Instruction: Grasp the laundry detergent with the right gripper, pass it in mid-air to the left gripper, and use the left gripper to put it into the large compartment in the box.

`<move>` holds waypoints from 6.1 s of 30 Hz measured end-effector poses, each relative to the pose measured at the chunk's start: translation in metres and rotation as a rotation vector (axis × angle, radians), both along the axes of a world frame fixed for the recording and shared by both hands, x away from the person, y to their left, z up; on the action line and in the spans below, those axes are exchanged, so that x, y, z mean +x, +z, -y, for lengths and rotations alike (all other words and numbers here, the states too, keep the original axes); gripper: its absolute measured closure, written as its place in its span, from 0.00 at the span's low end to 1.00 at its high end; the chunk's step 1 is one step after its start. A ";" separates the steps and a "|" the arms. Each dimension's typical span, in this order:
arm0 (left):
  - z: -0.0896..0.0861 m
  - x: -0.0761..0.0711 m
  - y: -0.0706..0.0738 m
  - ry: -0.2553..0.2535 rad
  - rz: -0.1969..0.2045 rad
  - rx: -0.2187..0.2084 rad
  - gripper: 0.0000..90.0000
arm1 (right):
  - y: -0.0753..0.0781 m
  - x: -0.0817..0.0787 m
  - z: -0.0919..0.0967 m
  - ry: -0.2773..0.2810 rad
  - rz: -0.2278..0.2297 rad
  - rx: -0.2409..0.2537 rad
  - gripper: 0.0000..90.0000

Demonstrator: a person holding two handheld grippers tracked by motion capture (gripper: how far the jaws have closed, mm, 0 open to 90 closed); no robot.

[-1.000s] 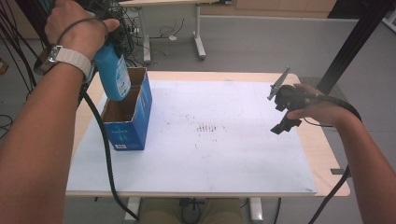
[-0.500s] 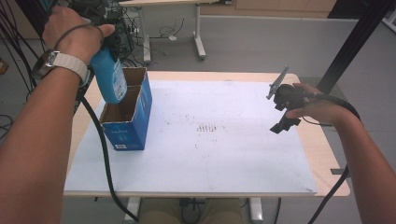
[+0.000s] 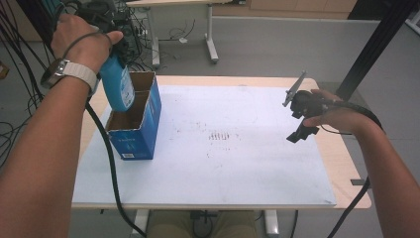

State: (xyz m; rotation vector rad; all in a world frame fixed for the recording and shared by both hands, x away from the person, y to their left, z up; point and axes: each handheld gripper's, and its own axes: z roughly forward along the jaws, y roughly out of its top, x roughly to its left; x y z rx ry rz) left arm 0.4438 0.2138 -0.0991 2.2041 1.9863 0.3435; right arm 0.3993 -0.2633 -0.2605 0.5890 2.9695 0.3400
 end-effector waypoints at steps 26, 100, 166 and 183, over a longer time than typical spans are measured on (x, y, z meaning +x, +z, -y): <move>-0.002 0.008 -0.046 -0.007 0.021 0.002 0.42 | -0.004 -0.002 0.005 -0.028 -0.003 0.016 0.09; -0.010 0.019 -0.152 -0.035 -0.009 -0.003 0.42 | -0.018 -0.004 0.015 -0.091 -0.017 0.009 0.10; -0.018 0.023 -0.183 -0.049 -0.054 -0.023 0.41 | -0.025 -0.003 0.012 -0.085 -0.034 0.010 0.10; -0.017 0.023 -0.184 -0.051 -0.048 -0.018 0.42 | -0.025 -0.005 0.012 -0.084 -0.031 0.010 0.10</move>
